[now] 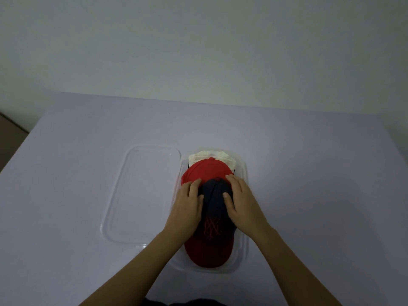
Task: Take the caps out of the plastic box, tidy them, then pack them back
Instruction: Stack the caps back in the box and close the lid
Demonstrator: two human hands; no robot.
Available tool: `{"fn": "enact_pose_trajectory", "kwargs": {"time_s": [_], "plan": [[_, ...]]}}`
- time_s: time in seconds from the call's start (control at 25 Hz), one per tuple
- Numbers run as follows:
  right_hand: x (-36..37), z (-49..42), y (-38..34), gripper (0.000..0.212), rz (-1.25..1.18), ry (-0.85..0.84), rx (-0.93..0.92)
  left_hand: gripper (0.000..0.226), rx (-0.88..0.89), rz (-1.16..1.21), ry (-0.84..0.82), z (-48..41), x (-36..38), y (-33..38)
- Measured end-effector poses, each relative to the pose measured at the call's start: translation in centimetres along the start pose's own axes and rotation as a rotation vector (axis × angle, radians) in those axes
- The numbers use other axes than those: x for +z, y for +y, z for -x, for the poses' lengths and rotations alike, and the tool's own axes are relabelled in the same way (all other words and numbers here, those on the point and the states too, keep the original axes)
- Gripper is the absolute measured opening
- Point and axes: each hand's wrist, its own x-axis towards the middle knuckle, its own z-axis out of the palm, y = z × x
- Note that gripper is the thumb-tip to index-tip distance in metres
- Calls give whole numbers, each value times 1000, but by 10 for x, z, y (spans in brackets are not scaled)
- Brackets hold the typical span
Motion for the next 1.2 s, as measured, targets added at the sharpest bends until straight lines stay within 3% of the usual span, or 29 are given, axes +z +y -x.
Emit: {"fn": "enact_pose_trajectory", "kwargs": {"time_s": [0.12,0.36,0.52,0.6,0.68,0.8,0.88,0.96,1.08,1.2], "plan": [[13,6,-6,51,-126,-86,60,52,19,-1,-33,18,14,4],[50,3,-7,52,-227,3,230,71,-10,-54,-104,10,43,-24],[55,6,-11,52,-188,123,267,57,22,-11,-141,10,39,-17],[51,10,-14,51,-186,183,221,52,25,124,-87,10,18,-9],[41,12,-21,49,-202,254,177,49,5,176,128,5,-12,-15],[25,16,-19,51,-88,346,196,47,-256,23,417,-7,-46,-75],[20,23,-8,54,-31,304,315,68,-664,-40,377,-9,-60,-122],[18,30,2,54,-126,179,469,85,-988,-121,197,-3,-65,-154],[23,33,9,49,-260,88,541,86,-973,-203,29,0,-67,-174],[27,30,11,49,-255,126,550,85,-917,-195,67,-3,-73,-179]]}}
